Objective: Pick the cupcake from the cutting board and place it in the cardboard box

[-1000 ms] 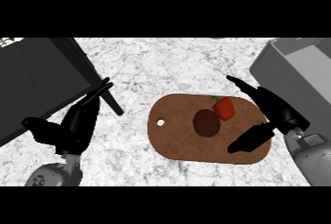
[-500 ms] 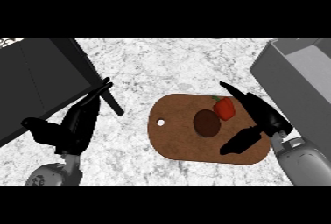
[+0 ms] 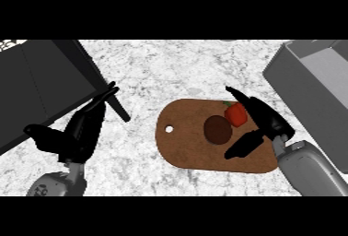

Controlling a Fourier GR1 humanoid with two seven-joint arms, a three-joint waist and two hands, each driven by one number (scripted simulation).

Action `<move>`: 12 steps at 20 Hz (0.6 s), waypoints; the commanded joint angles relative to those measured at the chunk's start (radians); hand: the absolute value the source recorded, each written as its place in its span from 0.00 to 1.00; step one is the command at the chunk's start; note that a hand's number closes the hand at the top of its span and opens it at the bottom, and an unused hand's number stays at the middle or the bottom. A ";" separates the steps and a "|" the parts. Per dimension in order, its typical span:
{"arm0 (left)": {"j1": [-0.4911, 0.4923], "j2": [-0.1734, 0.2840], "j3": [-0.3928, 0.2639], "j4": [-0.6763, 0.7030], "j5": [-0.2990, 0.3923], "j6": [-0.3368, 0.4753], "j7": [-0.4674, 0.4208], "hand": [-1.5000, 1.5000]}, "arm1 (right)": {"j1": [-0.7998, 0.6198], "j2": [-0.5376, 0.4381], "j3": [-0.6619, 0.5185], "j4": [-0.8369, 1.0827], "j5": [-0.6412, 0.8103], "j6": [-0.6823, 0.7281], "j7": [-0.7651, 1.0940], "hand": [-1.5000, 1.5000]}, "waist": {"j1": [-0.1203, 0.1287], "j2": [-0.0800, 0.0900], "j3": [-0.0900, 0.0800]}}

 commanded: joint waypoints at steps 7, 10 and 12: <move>0.040 0.053 0.132 0.020 0.019 0.013 0.006 0.50 | 0.016 0.046 -0.019 0.075 0.032 0.019 -0.083 0.00 | 0.006 0.000 -0.003; -0.012 0.039 0.111 0.011 -0.010 0.036 0.066 0.50 | -0.006 0.049 -0.034 0.123 0.056 0.043 -0.100 0.00 | 0.004 0.000 -0.003; 0.049 0.064 0.097 -0.085 -0.022 0.042 0.086 0.50 | -0.008 0.086 -0.025 0.156 0.077 0.017 -0.094 0.00 | 0.012 -0.001 -0.003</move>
